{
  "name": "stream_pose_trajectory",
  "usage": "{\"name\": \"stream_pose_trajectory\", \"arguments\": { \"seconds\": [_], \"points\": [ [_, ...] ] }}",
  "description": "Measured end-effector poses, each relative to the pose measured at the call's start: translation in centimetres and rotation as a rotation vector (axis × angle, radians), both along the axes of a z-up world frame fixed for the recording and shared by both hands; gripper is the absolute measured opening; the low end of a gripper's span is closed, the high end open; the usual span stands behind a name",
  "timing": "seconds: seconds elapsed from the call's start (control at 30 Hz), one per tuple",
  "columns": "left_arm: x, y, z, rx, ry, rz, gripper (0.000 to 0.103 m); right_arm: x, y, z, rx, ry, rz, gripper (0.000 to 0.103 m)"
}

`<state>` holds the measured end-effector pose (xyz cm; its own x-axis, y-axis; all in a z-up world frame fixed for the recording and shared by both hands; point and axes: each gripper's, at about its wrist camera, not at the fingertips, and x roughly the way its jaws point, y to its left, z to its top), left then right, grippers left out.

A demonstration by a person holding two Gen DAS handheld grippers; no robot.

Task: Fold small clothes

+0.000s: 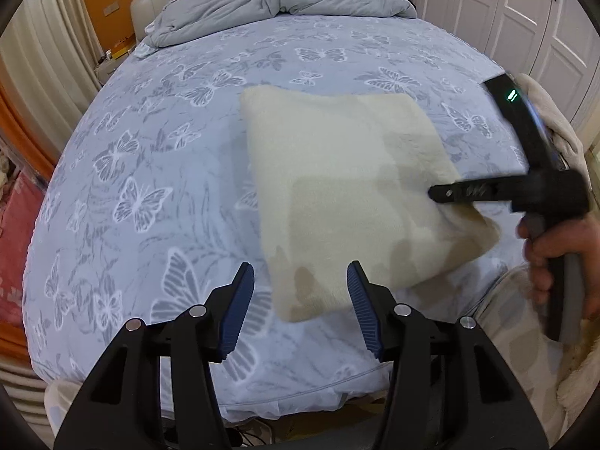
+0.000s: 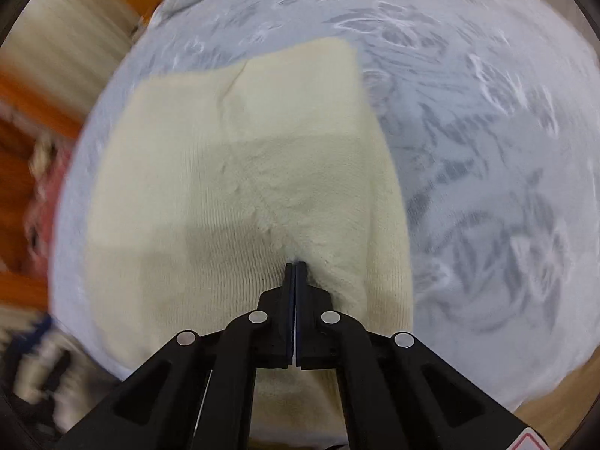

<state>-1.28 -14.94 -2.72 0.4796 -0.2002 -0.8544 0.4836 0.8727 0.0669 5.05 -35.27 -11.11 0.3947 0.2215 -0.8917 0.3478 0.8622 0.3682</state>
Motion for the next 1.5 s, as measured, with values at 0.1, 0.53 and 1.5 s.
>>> {"name": "stream_pose_trajectory", "arguments": {
  "seconds": [0.1,0.53,1.5],
  "points": [
    [0.3,0.0,0.0,-0.004,-0.002,0.008,0.055,-0.7,1.4,3.3,-0.066,-0.086,0.042,0.005],
    [1.2,0.8,-1.8,0.046,0.04,0.085,0.072,-4.5,1.3,3.5,-0.175,-0.068,-0.04,0.06],
    [12.1,-3.1,-7.8,-0.182,0.363,0.27,0.098,-0.1,-3.8,-7.6,0.567,-0.047,-0.185,0.088]
  ]
}}
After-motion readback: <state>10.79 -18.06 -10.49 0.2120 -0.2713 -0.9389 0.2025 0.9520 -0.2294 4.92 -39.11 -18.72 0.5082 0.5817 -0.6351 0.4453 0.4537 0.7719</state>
